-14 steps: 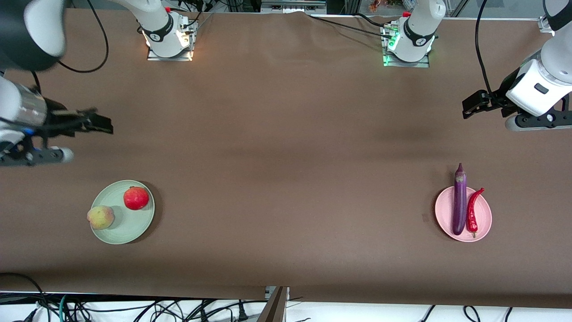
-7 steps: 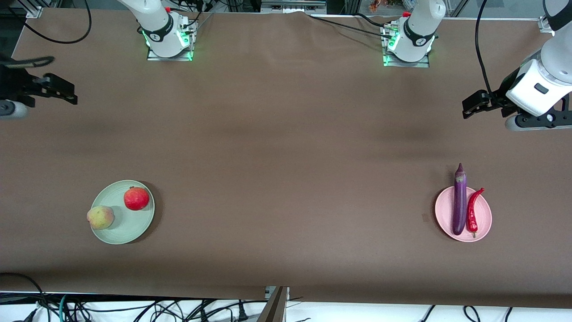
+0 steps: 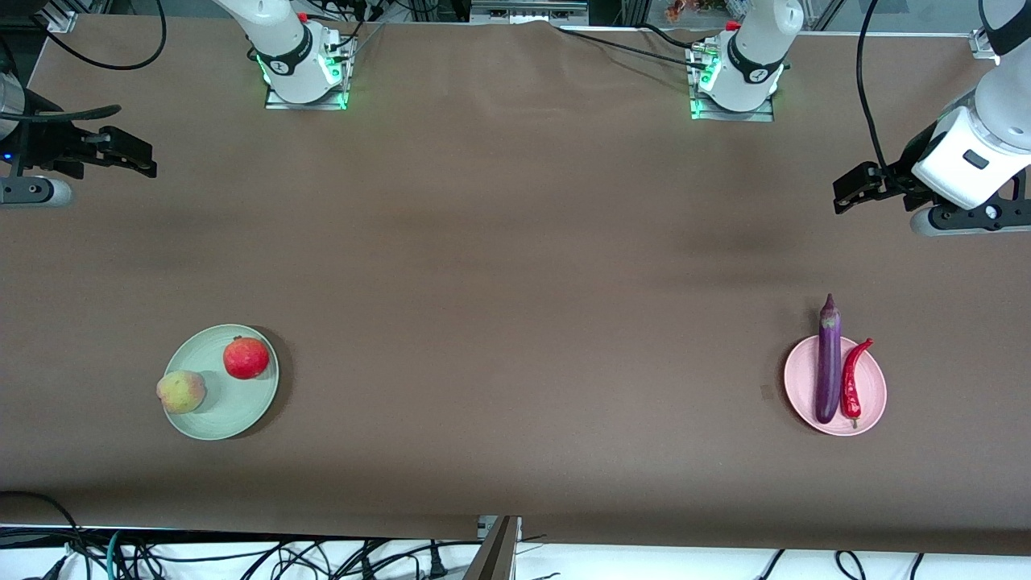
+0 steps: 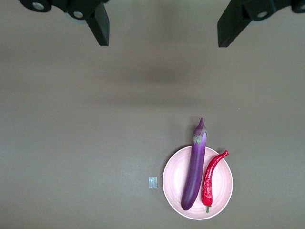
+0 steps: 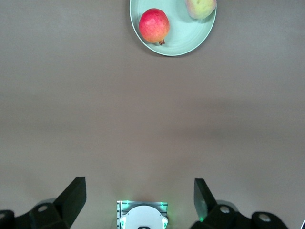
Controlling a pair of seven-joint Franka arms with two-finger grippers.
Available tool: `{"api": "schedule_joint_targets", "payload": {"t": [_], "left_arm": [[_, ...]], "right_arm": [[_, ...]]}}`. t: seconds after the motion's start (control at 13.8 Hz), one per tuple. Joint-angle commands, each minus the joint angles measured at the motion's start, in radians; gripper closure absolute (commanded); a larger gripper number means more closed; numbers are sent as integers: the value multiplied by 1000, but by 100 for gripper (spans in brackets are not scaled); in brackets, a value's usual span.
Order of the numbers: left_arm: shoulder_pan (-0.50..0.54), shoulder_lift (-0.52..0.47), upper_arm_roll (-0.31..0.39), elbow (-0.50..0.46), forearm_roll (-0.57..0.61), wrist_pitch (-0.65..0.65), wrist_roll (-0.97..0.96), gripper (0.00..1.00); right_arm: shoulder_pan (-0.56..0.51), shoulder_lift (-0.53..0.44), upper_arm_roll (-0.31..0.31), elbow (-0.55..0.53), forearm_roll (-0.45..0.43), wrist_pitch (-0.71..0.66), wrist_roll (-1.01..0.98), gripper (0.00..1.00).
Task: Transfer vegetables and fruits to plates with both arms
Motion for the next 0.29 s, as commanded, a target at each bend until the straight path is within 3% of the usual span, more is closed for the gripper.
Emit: {"api": "schedule_joint_targets", "payload": {"t": [0.0,0.22], "left_arm": [[-7,3,7,28,-14,-34,17,0],[-5,4,7,26,-14,-35,28,0]], "right_arm": [[-19,-14,22,-14,-19,-8,15,0],[-16,8,22,14,-19,-8,12,0]]}}
